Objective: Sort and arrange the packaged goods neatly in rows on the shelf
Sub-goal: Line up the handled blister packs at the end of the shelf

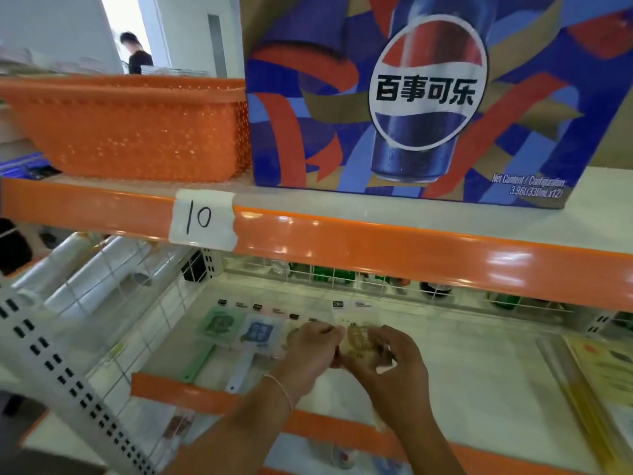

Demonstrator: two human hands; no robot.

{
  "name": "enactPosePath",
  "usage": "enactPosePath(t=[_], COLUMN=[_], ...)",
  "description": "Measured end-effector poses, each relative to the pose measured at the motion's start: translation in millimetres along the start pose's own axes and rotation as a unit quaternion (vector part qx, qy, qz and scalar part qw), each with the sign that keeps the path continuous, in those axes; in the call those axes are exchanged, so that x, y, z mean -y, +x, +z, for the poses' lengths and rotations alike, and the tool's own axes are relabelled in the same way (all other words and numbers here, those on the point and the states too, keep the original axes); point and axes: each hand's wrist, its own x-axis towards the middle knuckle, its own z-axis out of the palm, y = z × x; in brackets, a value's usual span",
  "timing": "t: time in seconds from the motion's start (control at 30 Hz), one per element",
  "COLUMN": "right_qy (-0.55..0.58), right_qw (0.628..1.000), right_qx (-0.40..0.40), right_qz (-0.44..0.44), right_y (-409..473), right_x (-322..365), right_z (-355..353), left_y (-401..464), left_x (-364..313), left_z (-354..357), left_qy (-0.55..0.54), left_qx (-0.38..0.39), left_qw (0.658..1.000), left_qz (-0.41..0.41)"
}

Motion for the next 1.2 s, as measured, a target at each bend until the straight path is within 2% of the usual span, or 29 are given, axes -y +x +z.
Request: enactPosePath(t=[0.07, 0.13, 0.23, 0.37, 0.43, 0.5, 0.6, 0.67, 0.73, 0.9, 1.03, 1.2], right_qy=[-0.006, 0.015, 0.129, 0.217, 0.227, 0.223, 0.192, 0.161, 0.114, -0.018, -0.109, -0.145], right_qw=[0.999, 0.992, 0.968, 0.951, 0.949, 0.949, 0.952, 0.957, 0.964, 0.974, 0.979, 0.975], right_qx=[0.013, 0.07, 0.14, 0.106, 0.081, 0.064, 0.052, 0.049, 0.05, 0.035, 0.01, -0.012], right_qz=[0.043, 0.105, 0.165, 0.192, 0.202, 0.214, 0.231, 0.236, 0.233, 0.223, 0.174, 0.17], right_y=[1.8, 2.4, -0.8, -7.0, -7.2, -6.2, -4.9, -4.5, -4.6, -8.6, -11.8, -16.1], right_x=[-6.9, -7.5, 0.0, 8.4, 8.5, 6.8, 5.0, 5.0, 4.1, 2.9, -0.6, -6.0], right_z=[-3.0, -7.9, -6.4, 9.0, 20.0, 32.7, 53.6, 68.5, 85.0, 117.2, 127.2, 134.2], left_y=[3.1, 6.0, 9.9, 10.2, 7.3, 6.0, 15.4, 27.0, 36.4, 47.0, 60.5, 60.4], left_x=[3.5, 5.9, 9.0, 11.2, 11.1, 13.1, 28.7, 44.5, 61.3, 101.9, 129.5, 130.6], left_z=[-8.1, -16.2, -26.7, -41.4, -55.4, -77.1, -122.0, -153.9, -182.3, -232.2, -243.9, -244.5], left_qy=[0.024, 0.049, 0.078, 0.126, 0.171, 0.168, 0.174, 0.22, 0.254, 0.307, 0.32, 0.313], left_qx=[-0.013, -0.01, 0.002, 0.014, -0.005, -0.025, -0.083, -0.156, -0.188, -0.193, -0.176, -0.163], left_qw=[1.0, 0.999, 0.997, 0.988, 0.976, 0.969, 0.96, 0.936, 0.918, 0.909, 0.912, 0.91], left_qz=[0.005, 0.006, 0.024, 0.086, 0.136, 0.177, 0.203, 0.226, 0.239, 0.205, 0.186, 0.217])
